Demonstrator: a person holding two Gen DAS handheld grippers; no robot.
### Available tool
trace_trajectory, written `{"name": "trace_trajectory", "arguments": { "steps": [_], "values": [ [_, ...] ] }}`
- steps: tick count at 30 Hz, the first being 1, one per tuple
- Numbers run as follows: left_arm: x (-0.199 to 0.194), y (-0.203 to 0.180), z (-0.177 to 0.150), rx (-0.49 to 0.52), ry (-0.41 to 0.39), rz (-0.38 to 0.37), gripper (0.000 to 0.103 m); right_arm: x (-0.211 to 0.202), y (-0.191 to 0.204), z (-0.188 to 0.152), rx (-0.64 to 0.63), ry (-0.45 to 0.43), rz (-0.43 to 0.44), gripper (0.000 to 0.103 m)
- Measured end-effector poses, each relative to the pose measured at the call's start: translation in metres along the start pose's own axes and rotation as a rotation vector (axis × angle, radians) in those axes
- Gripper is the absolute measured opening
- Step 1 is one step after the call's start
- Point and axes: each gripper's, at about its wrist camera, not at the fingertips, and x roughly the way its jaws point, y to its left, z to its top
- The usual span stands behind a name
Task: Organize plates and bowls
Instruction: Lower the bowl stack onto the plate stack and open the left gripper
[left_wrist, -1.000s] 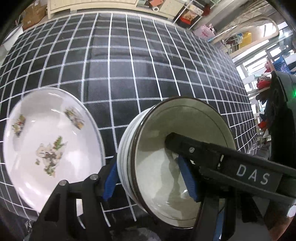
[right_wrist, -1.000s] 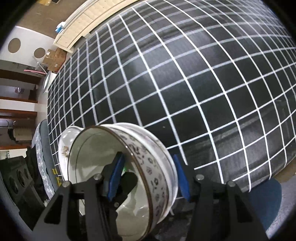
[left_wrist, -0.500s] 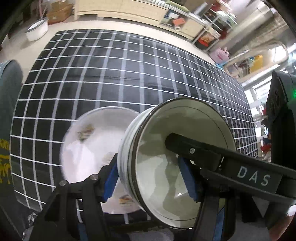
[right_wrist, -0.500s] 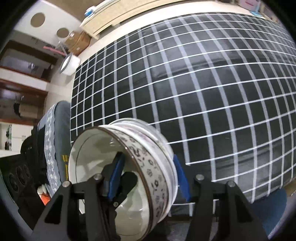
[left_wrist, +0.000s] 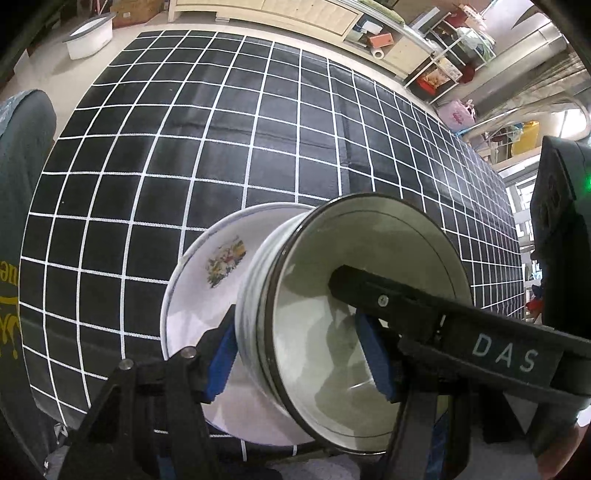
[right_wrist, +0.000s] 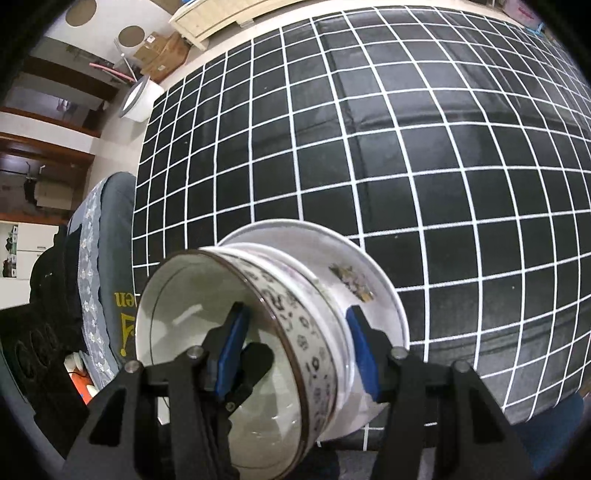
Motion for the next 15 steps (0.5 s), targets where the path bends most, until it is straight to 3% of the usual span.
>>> {"name": "trace_trajectory", "arguments": {
  "steps": [15],
  "values": [
    [0.006, -0.001, -0.005, 0.011, -0.005, -0.014, 0.059, 0.006, -0.013, -0.001, -0.005, 0.006, 0.015, 0.06]
  ]
}}
